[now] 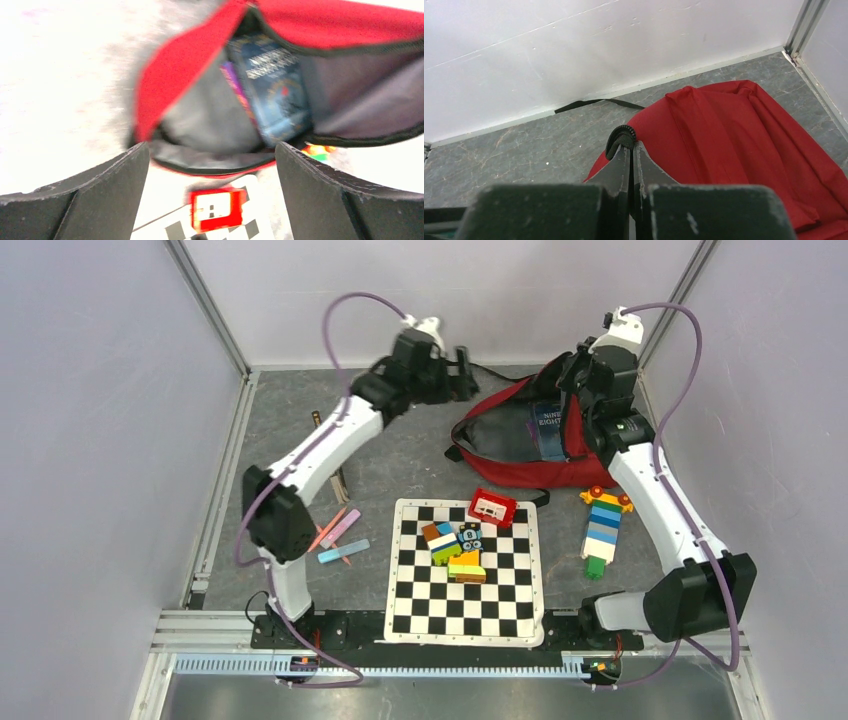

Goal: Pack the student bag
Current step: Place the book in the student bag, then pick up the book from the center of the board.

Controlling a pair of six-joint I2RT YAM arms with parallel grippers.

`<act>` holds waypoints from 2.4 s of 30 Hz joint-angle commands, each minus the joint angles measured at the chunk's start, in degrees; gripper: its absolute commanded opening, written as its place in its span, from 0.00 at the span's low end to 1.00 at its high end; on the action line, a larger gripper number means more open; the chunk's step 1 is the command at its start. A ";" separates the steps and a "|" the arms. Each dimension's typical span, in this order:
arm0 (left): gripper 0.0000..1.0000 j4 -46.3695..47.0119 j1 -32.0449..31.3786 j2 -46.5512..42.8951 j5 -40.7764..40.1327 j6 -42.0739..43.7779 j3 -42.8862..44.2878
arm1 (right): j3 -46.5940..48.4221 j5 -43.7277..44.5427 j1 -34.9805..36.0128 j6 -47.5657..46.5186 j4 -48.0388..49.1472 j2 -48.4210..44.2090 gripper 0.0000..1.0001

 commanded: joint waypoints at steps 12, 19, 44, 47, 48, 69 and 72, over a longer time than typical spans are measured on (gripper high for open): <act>1.00 -31.43 23.09 -13.39 -14.75 14.84 -4.80 | -2.52 0.71 0.28 -0.47 5.09 -3.49 0.00; 1.00 -32.62 26.67 -12.41 -14.00 13.25 -8.47 | -2.10 0.43 0.33 -0.48 5.08 -3.15 0.00; 0.60 -30.68 29.87 -7.21 -10.69 11.40 -15.61 | -1.14 0.70 0.33 -0.61 5.08 -2.61 0.00; 0.56 -30.83 30.02 -6.70 -11.18 11.40 -15.73 | -1.11 0.74 0.31 -0.55 5.08 -2.47 0.00; 0.56 -30.76 30.17 -6.66 -11.14 11.42 -15.81 | -1.03 0.78 0.33 -0.47 5.08 -2.44 0.00; 0.02 -27.42 31.19 -8.57 -9.30 8.69 -18.53 | -1.04 0.15 0.38 0.54 5.10 -2.19 0.00; 0.02 -25.46 31.28 -10.59 -8.86 7.70 -18.35 | -1.00 -0.05 0.33 0.60 5.09 -2.33 0.00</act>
